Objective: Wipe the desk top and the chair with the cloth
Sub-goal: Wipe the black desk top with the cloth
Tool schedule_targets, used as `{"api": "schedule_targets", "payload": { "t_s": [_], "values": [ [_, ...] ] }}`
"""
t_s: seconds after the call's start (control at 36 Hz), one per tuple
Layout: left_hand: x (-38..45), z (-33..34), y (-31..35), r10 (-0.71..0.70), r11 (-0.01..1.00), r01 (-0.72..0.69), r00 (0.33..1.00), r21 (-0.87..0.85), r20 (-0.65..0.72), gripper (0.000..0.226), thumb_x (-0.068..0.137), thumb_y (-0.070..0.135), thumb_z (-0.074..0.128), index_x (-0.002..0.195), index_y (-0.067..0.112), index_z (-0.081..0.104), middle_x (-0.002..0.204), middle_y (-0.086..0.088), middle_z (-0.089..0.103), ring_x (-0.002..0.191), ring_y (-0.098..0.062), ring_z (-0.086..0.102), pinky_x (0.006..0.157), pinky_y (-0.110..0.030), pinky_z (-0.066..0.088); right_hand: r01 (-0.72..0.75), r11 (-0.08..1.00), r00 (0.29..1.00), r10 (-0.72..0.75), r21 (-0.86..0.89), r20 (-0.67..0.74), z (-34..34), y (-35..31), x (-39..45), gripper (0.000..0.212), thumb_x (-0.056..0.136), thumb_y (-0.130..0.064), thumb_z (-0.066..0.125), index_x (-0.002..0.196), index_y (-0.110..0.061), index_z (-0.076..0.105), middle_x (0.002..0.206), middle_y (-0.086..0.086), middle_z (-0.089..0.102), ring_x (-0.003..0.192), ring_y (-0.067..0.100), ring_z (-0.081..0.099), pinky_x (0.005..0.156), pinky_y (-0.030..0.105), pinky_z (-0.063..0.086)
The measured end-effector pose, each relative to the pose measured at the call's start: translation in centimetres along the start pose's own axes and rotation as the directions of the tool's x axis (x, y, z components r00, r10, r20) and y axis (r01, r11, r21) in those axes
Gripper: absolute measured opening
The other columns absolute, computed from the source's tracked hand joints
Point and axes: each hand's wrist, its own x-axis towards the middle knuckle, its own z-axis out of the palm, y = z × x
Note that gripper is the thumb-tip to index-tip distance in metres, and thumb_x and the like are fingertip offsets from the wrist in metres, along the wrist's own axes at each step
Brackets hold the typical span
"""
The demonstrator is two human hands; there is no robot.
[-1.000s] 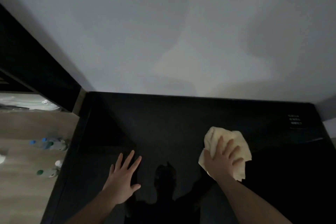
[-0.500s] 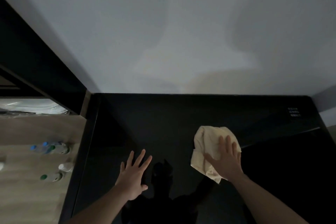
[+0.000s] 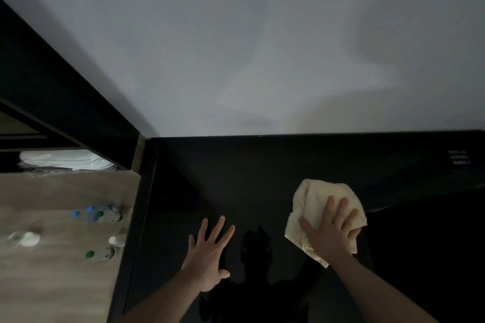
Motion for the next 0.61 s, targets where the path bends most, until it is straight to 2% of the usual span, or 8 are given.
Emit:
{"api": "schedule_targets", "payload": {
  "t_s": [0.06, 0.17, 0.28, 0.39, 0.5, 0.61],
  "values": [
    [0.0, 0.0, -0.7, 0.023, 1.000, -0.023, 0.999, 0.007, -0.034, 0.106, 0.091, 0.050, 0.067, 0.157, 0.041, -0.015, 0.161, 0.012, -0.034, 0.151, -0.031, -0.023, 0.122, -0.060, 0.004, -0.010, 0.999, 1.000, 0.010, 0.032, 0.002, 0.2, -1.3, -0.5, 0.106, 0.088, -0.083, 0.026, 0.151, -0.022, -0.034, 0.156, 0.014, -0.041, 0.146, 0.047, -0.029, 0.116, 0.067, -0.012],
    [-0.5, -0.3, -3.5, 0.029, 0.999, -0.035, 0.990, -0.038, -0.141, 0.092, 0.096, 0.052, 0.058, 0.158, 0.039, -0.009, 0.165, 0.010, -0.025, 0.155, -0.023, -0.013, 0.124, -0.048, 0.006, -0.038, 0.999, 0.999, 0.038, 0.024, 0.013, 1.1, -4.7, -1.3, 0.102, 0.089, -0.080, 0.020, 0.142, -0.024, -0.046, 0.148, 0.018, -0.049, 0.142, 0.052, -0.032, 0.115, 0.069, -0.007],
    [-1.7, -0.7, -8.6, -0.044, 0.997, 0.031, 0.978, -0.067, -0.205, 0.083, 0.099, 0.055, 0.049, 0.160, 0.037, -0.004, 0.166, 0.008, -0.022, 0.155, -0.025, -0.013, 0.125, -0.048, 0.006, -0.031, 0.997, 0.999, 0.030, 0.068, 0.015, 2.6, -8.8, -2.4, 0.100, 0.089, -0.082, 0.022, 0.135, -0.031, -0.051, 0.150, 0.015, -0.049, 0.142, 0.050, -0.035, 0.114, 0.069, -0.010],
    [-3.0, -0.3, -14.9, -0.133, 0.990, 0.117, 0.961, -0.079, -0.241, 0.086, 0.097, 0.057, 0.049, 0.162, 0.031, -0.001, 0.167, 0.002, -0.021, 0.155, -0.029, -0.013, 0.126, -0.049, 0.006, -0.026, 0.997, 1.000, 0.024, 0.078, 0.014, 4.3, -13.8, -3.6, 0.099, 0.091, -0.080, 0.022, 0.146, -0.029, -0.042, 0.151, 0.015, -0.049, 0.140, 0.049, -0.038, 0.115, 0.070, -0.011],
    [-4.3, 0.1, -19.7, -0.229, 0.969, 0.193, 0.939, -0.157, -0.255, 0.093, 0.096, 0.058, 0.052, 0.162, 0.023, -0.003, 0.168, 0.000, -0.017, 0.155, -0.032, -0.002, 0.124, -0.046, 0.016, 0.033, 0.997, 0.999, -0.034, 0.065, 0.015, 6.0, -19.2, -5.4, 0.100, 0.094, -0.074, 0.022, 0.126, -0.027, -0.060, 0.146, 0.020, -0.053, 0.139, 0.052, -0.038, 0.114, 0.070, -0.013],
    [-5.0, 0.5, -22.3, -0.209, 0.936, 0.131, 0.954, -0.327, -0.216, 0.099, 0.096, 0.050, 0.059, 0.161, 0.023, -0.010, 0.168, 0.003, -0.015, 0.150, -0.024, 0.026, 0.114, -0.033, 0.037, 0.071, 0.995, 0.997, -0.073, 0.069, 0.039, 7.9, -23.9, -6.5, 0.098, 0.093, -0.076, 0.020, 0.137, -0.026, -0.053, 0.131, 0.014, -0.066, 0.139, 0.052, -0.038, 0.112, 0.074, -0.013]
  ]
}}
